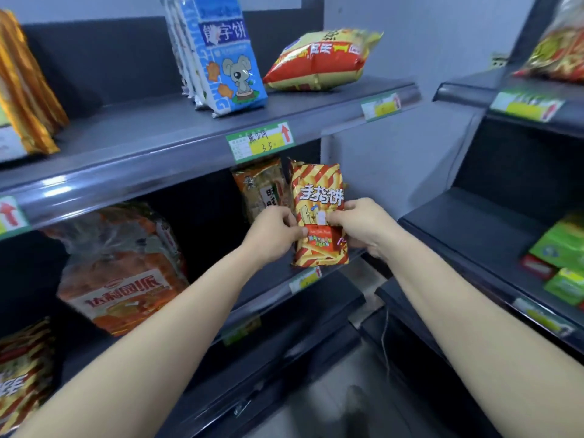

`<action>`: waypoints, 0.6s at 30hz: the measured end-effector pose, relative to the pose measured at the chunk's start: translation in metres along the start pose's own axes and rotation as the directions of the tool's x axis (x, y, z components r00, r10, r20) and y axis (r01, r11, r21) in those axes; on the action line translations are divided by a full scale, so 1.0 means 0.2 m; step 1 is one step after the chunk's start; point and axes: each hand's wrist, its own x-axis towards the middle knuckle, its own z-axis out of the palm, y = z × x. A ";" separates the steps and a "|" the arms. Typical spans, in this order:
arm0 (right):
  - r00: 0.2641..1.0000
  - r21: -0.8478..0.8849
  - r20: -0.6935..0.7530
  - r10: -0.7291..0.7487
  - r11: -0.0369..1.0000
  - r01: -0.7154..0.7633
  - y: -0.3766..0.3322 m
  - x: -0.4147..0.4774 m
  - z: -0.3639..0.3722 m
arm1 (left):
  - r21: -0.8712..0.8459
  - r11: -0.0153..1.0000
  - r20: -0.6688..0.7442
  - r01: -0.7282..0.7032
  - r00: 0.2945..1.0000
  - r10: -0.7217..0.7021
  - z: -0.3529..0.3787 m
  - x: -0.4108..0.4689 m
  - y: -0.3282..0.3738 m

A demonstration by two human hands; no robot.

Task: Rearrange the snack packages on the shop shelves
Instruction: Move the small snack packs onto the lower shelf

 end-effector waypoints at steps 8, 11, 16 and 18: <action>0.980 -0.256 -0.087 -0.181 0.955 0.153 -0.20 -0.17 -0.30 | 0.131 0.978 -0.067 -0.161 0.983 0.171 0.03 -0.14 0.35; 0.955 -0.472 -0.121 -0.272 0.862 0.186 -0.32 -0.20 -0.42 | 0.170 0.961 -0.108 -0.216 0.966 0.236 0.06 -0.15 0.49; 0.895 -0.490 -0.101 -0.434 0.805 0.335 -0.49 -0.17 -0.63 | 0.137 0.953 -0.207 -0.270 0.933 0.294 0.04 -0.08 0.73; 0.838 -0.438 -0.147 -0.526 0.794 0.422 -0.59 -0.09 -0.70 | 0.142 0.940 -0.280 -0.310 0.898 0.338 0.00 0.00 0.85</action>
